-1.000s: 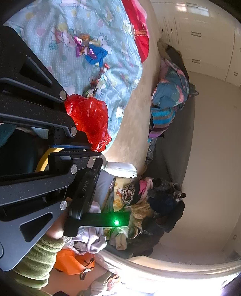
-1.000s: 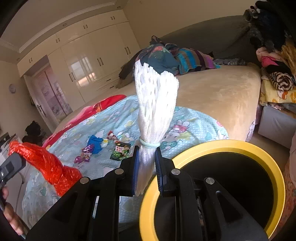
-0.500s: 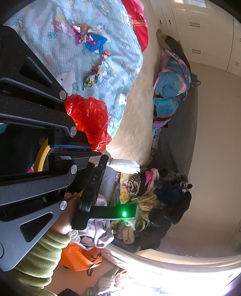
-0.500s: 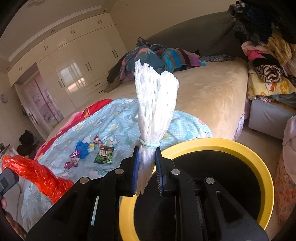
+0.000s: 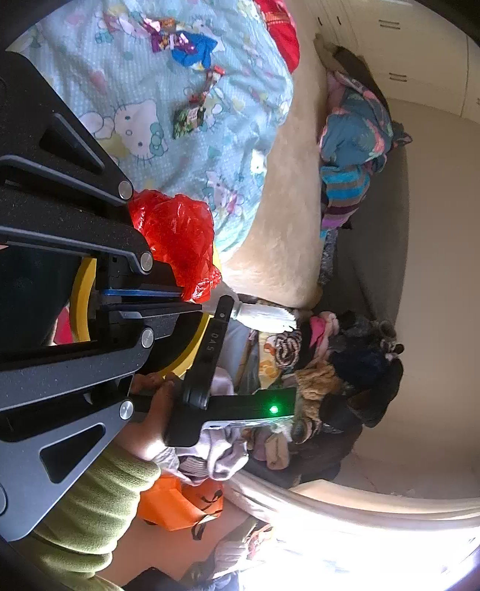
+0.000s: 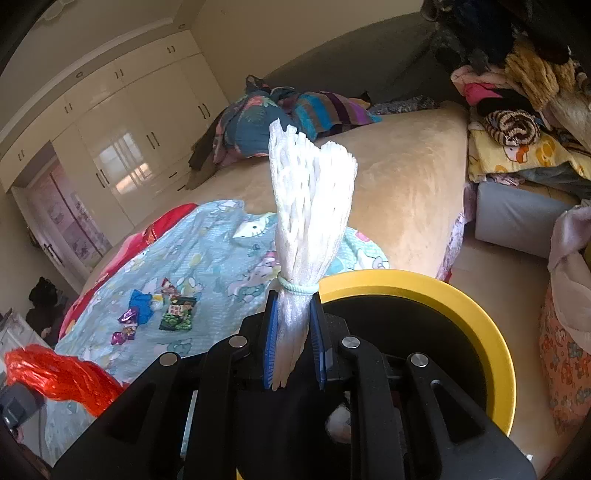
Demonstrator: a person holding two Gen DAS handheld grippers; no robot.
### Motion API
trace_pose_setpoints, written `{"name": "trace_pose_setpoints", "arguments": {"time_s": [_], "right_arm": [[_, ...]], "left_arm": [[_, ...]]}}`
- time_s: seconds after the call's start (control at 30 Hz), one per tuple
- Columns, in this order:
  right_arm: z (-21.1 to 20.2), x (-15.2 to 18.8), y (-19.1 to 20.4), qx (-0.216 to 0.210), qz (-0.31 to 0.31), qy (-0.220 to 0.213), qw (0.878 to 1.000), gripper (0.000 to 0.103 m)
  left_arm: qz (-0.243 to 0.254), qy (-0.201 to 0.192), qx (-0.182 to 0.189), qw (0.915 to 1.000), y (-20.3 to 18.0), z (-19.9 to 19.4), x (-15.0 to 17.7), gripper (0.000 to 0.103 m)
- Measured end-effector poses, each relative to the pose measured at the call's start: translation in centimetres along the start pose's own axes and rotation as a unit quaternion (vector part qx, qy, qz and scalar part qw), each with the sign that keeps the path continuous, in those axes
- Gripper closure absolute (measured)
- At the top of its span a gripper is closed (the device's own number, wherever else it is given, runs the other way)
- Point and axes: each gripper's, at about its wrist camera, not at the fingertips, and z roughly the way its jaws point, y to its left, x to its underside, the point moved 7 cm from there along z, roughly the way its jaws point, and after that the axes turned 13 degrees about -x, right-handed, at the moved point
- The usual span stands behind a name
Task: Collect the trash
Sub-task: 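Carry the red bag and white bag over the yellow bin with both tools, then open both tools over the bin, dropping the red and white bags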
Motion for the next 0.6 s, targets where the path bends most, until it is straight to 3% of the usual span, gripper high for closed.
{"name": "trace_pose_setpoints", "arguments": {"time_s": [0.6], "right_arm": [[-0.5, 1.1, -5.0, 0.030, 0.037, 0.020, 0.999, 0.087]], "left_arm": [[0.034, 0.028, 0.035, 0.9984, -3.9, 4.0, 0.9, 0.102]]}}
